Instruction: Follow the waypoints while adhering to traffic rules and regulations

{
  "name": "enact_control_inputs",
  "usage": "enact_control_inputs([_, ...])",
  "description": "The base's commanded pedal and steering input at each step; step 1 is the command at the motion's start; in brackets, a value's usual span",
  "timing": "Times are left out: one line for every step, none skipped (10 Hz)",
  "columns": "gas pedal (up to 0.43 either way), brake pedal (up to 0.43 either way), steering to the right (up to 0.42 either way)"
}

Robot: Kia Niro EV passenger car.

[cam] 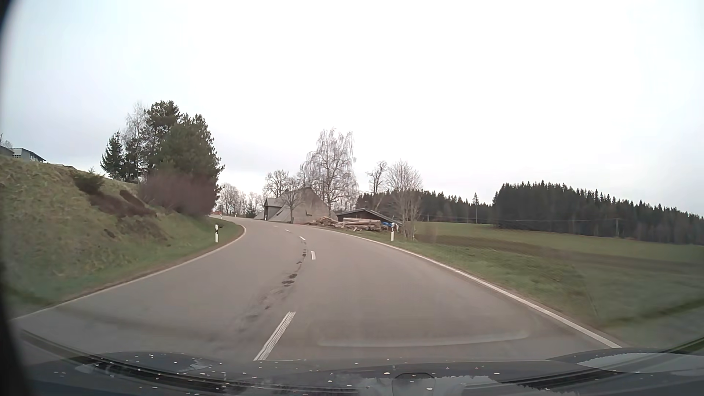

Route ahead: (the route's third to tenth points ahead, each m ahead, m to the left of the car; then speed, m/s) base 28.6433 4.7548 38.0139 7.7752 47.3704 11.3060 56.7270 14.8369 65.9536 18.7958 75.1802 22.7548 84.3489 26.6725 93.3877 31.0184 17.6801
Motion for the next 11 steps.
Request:
enact_control_inputs([0.268, 0.0, -0.045])
enact_control_inputs([0.268, 0.0, -0.045])
enact_control_inputs([0.268, 0.0, -0.044])
enact_control_inputs([0.268, 0.0, -0.044])
enact_control_inputs([0.268, 0.0, -0.044])
enact_control_inputs([0.268, 0.0, -0.044])
enact_control_inputs([0.268, 0.0, -0.044])
enact_control_inputs([0.268, 0.0, -0.044])
enact_control_inputs([0.28, 0.0, -0.044])
enact_control_inputs([0.287, 0.0, -0.044])
enact_control_inputs([0.319, 0.0, -0.044])
